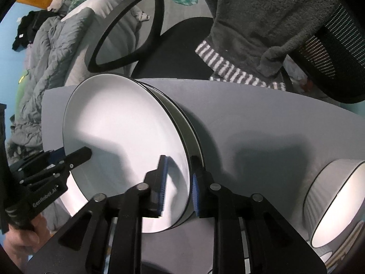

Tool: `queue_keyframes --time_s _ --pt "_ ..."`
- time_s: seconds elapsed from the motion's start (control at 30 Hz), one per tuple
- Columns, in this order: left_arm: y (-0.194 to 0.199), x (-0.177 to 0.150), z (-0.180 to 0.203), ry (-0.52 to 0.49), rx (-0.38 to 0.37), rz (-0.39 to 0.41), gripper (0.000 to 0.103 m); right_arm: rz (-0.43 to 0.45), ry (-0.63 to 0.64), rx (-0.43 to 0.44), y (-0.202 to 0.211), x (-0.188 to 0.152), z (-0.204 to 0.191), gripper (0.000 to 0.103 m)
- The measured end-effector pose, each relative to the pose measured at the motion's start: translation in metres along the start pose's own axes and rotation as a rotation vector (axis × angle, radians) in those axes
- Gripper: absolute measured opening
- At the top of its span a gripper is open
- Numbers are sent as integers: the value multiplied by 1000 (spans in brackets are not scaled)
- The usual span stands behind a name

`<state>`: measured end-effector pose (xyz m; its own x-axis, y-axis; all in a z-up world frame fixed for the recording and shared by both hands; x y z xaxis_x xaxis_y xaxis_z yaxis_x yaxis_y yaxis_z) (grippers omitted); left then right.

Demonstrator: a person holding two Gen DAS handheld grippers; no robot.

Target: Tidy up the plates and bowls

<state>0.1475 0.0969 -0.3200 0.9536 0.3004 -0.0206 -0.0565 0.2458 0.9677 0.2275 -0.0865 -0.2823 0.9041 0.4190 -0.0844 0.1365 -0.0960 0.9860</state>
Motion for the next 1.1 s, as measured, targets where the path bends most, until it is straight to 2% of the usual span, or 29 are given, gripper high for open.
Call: queue_keyframes --time_s 0.17,0.5,0.9,1.0,1.1 --pt "1 -3 -2 -29 43 -7 37 -32 -20 -2 0 -1 0 28" --pt "4 -12 0 -27 36 -8 40 -62 -77 -10 6 -6 -3 47" --pt "19 -19 8 -50 28 31 41 -45 -72 -45 9 -10 -7 50" --pt "24 -22 8 -49 25 47 47 -35 -75 -50 9 -12 -7 50" --pt "29 -26 7 -55 26 57 48 -23 -88 -42 9 -14 -6 52"
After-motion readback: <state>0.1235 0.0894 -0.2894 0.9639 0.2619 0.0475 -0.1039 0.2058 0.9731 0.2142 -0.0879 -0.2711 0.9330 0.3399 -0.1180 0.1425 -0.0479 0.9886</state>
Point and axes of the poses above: each gripper's, at about its wrist camera, not at the fingertips, and y roughly against the way its jaws point, z to its right, x to its top, the point moved 6 cm from there along -y, roughly the way its jaws point, and after that the axes turned 9 degrees about -x, right-handed, at the moved point
